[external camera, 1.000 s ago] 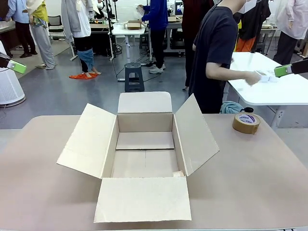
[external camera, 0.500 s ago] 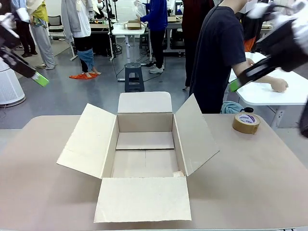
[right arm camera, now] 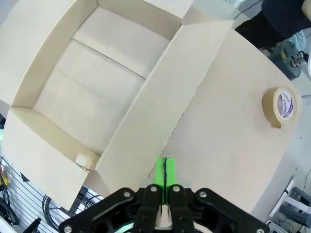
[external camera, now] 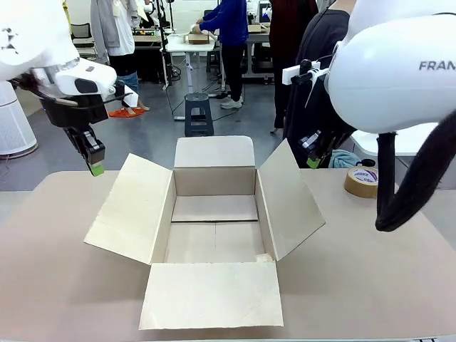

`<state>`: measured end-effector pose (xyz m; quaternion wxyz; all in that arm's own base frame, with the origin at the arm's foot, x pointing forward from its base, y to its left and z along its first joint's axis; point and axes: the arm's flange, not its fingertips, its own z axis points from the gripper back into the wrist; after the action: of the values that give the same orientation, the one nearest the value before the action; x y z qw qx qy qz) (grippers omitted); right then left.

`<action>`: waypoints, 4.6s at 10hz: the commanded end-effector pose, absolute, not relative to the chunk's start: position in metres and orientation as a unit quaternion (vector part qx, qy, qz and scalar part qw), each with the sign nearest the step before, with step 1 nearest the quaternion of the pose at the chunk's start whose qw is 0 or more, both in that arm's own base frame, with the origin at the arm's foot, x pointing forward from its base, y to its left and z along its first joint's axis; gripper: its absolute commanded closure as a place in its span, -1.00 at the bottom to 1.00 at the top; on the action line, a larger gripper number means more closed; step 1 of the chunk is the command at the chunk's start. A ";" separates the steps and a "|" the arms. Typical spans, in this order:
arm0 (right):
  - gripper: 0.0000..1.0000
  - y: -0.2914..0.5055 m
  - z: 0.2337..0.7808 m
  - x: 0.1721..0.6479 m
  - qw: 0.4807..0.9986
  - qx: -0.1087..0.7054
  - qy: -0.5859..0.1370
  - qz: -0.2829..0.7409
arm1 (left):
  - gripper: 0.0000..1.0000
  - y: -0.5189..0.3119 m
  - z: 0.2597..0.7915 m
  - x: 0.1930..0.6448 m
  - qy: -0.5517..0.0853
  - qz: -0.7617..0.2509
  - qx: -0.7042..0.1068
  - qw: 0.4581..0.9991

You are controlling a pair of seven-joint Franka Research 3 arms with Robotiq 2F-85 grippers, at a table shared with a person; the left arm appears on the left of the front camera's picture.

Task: Wrap the clocks to prevent damage.
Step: Open the side flaps of the Package Box.

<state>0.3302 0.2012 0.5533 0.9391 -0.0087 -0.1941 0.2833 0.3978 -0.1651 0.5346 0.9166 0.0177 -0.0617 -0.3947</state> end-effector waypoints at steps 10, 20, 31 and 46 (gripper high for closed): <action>0.98 0.272 0.520 0.323 0.975 -0.086 -0.196 0.062 | 0.99 -0.222 0.528 0.383 -0.140 -0.207 0.077 0.965; 0.98 0.236 0.440 0.365 0.983 -0.049 -0.174 0.007 | 0.99 -0.222 0.439 0.413 -0.126 -0.096 0.114 0.981; 0.98 0.203 0.353 0.361 0.984 0.004 -0.155 0.086 | 0.99 -0.169 0.383 0.424 -0.097 -0.048 -0.057 0.993; 0.98 0.212 0.357 0.375 0.985 -0.013 -0.154 0.079 | 0.99 -0.175 0.358 0.425 -0.059 -0.051 -0.045 0.996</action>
<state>0.3749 0.2123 0.3591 0.9846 -0.0119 -0.1550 0.0799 0.4262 -0.1759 0.3552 0.9959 -0.0456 -0.0571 -0.0524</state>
